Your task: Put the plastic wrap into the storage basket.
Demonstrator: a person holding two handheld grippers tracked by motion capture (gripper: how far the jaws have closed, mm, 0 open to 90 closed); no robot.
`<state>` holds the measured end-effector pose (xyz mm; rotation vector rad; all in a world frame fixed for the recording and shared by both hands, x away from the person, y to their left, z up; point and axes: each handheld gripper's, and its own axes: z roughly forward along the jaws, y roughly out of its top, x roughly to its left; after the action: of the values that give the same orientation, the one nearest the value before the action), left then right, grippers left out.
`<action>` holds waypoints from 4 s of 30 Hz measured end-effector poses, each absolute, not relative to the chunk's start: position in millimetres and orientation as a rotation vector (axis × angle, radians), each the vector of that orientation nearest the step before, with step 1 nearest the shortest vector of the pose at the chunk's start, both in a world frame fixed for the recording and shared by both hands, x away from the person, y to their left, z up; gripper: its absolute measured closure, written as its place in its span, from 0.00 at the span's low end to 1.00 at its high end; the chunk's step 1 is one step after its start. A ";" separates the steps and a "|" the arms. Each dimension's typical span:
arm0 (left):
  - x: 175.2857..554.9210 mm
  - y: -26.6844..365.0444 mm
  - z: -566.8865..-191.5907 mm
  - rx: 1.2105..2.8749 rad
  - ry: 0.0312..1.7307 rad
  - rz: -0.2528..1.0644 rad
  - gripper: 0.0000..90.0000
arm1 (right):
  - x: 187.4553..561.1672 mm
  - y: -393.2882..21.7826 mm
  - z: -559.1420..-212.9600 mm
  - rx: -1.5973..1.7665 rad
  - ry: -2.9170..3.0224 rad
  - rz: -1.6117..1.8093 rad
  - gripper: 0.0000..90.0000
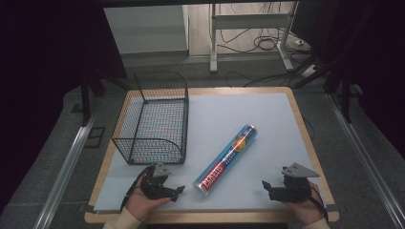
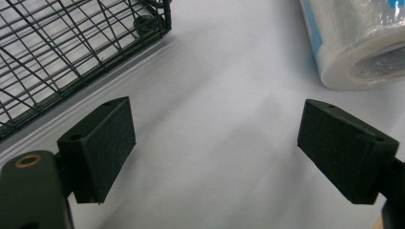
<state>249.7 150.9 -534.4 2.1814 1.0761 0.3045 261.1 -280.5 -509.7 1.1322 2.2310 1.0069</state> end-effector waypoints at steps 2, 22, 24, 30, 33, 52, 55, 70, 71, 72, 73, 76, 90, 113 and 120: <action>249.4 151.2 -534.3 2.185 1.074 0.308 0.14 | 261.5 -280.7 -509.9 1.132 2.231 1.017 0.09; 244.4 152.0 -516.3 2.135 1.079 0.292 0.16 | 261.2 -282.2 -508.9 1.127 2.220 1.015 0.12; 243.3 151.1 -511.5 2.131 1.075 0.290 0.16 | 260.5 -282.1 -508.3 1.117 2.217 1.016 0.12; 242.3 151.0 -503.4 2.120 1.072 0.281 0.16 | 259.7 -280.9 -509.7 1.101 2.225 1.002 0.12; 243.4 150.6 -499.9 2.125 1.071 0.283 0.16 | 260.1 -280.8 -510.1 1.103 2.227 0.997 0.13; 248.6 120.4 -462.3 2.178 1.018 0.298 0.17 | 258.8 -280.9 -508.5 1.106 2.214 1.004 0.13; 252.8 113.8 -459.9 2.170 1.011 0.260 0.16 | 258.9 -281.6 -508.6 1.107 2.217 1.003 0.13; 258.0 90.8 -449.6 2.200 0.977 0.306 0.16 | 259.9 -281.9 -509.7 1.107 2.215 0.987 0.14; 258.7 88.7 -448.2 2.203 0.972 0.309 0.16 | 259.9 -282.0 -509.7 1.107 2.215 0.988 0.14; 259.4 86.7 -446.6 2.204 0.967 0.311 0.16 | 259.8 -282.1 -509.6 1.107 2.214 0.988 0.14; 260.8 83.4 -443.6 2.202 0.959 0.317 0.16 | 259.6 -282.2 -509.6 1.108 2.214 0.990 0.14; 262.0 79.2 -440.2 2.197 0.948 0.329 0.16 | 259.7 -282.5 -509.8 1.110 2.212 0.991 0.14; 278.0 57.5 -436.0 2.211 0.932 0.358 0.16 | 259.8 -282.8 -510.1 1.110 2.200 0.973 0.15; 310.8 8.6 -438.7 2.270 0.911 0.338 0.17 | 259.7 -282.9 -507.1 1.105 2.194 1.000 0.15; 323.2 -4.0 -446.1 2.318 0.926 0.321 0.17 | 260.0 -283.1 -507.3 1.103 2.195 0.998 0.15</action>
<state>323.2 -4.0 -446.1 2.3182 0.9258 0.3213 260.0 -283.1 -507.3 1.1027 2.1954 0.9981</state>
